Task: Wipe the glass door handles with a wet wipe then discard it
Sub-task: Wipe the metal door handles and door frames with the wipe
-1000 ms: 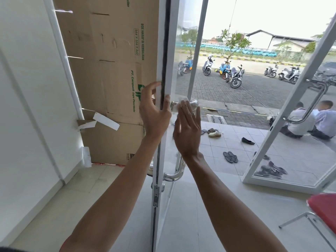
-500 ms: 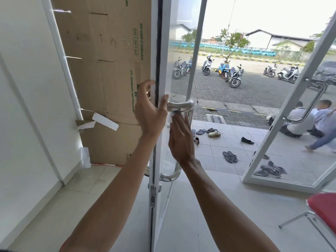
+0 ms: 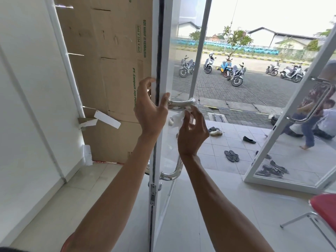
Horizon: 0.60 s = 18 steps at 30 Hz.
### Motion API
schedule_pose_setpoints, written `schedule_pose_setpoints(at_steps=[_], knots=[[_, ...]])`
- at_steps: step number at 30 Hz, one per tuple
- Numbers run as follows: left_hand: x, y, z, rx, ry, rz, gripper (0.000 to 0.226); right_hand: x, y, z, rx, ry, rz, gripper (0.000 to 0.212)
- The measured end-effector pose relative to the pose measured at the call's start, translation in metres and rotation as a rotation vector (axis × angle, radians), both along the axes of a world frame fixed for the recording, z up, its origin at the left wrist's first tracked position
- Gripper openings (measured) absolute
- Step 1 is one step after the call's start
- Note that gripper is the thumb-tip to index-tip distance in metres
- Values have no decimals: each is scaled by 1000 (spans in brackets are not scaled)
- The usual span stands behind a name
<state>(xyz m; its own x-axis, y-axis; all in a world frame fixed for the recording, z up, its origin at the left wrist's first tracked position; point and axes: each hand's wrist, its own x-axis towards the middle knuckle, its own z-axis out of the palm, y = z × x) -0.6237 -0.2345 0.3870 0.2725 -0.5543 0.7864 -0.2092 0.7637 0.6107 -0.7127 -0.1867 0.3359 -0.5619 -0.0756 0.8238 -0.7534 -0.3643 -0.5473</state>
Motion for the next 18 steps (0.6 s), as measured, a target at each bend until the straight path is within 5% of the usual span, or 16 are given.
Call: schedule_pose_setpoints(at_steps=[6,13,18], knots=[[8,-4,1,20,-11,5,52,6,-13,32,-50,-14,64,9],[15,-11,-1,21,11,-7,48,-3,-29,10,278,687,-102,26],[22,-15,0,19,11,2,48,-10,-37,3,268,627,-143,26]])
